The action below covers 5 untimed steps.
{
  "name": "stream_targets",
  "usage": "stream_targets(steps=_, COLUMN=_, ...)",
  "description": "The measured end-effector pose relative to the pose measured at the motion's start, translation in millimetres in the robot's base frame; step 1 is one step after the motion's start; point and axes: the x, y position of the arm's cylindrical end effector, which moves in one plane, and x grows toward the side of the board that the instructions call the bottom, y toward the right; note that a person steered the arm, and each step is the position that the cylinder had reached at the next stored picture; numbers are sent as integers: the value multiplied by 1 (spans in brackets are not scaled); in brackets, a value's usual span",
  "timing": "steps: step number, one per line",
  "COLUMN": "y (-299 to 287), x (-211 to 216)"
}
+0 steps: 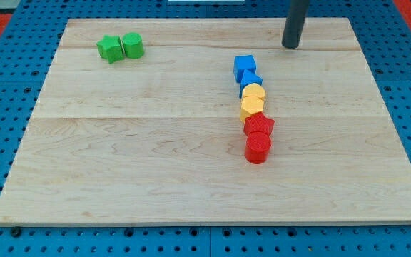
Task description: Slide the green star towards the center
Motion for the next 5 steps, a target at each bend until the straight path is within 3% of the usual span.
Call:
stream_targets(steps=1, y=-29, x=-68)
stream_targets(steps=3, y=-62, x=-67)
stream_targets(steps=4, y=-118, x=-67)
stream_targets(steps=5, y=-236, x=-68)
